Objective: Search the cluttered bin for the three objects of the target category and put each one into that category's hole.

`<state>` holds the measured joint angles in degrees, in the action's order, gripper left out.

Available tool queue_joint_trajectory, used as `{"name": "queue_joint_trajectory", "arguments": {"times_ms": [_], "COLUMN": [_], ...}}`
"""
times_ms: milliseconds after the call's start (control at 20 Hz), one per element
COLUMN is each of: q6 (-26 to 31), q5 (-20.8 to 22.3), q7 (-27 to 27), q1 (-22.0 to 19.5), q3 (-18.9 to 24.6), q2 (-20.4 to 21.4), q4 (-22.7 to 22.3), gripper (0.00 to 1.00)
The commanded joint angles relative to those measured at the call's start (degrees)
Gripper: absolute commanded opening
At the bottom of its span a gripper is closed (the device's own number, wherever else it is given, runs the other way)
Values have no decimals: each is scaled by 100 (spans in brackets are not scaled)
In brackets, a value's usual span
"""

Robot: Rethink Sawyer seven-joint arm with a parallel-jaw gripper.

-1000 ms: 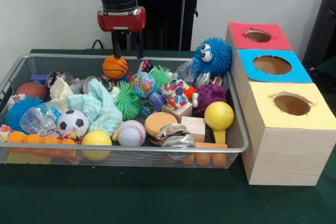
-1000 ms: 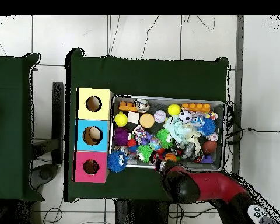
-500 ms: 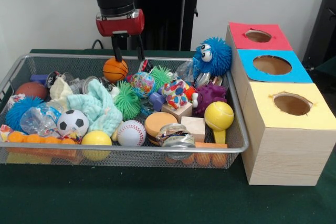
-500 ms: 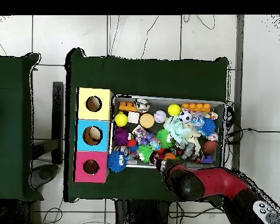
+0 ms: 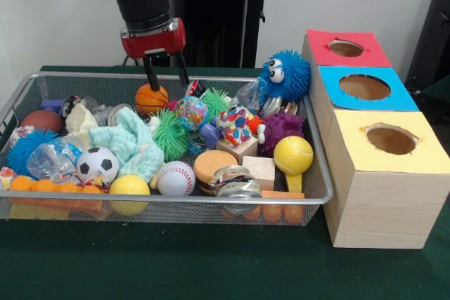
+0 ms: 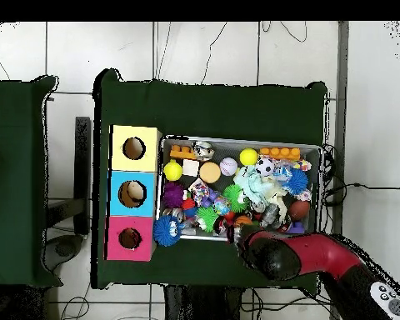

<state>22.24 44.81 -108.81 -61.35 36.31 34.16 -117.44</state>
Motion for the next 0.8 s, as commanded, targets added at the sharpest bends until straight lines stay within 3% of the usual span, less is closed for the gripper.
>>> {"name": "queue_joint_trajectory", "arguments": {"times_ms": [50, 800], "q6": [921, 1881], "q5": [530, 47], "q7": [2563, 3384], "q1": [-322, -284], "q3": [783, 1184], "q2": [-592, -389], "q4": [1141, 1576], "gripper": [100, 100]}}
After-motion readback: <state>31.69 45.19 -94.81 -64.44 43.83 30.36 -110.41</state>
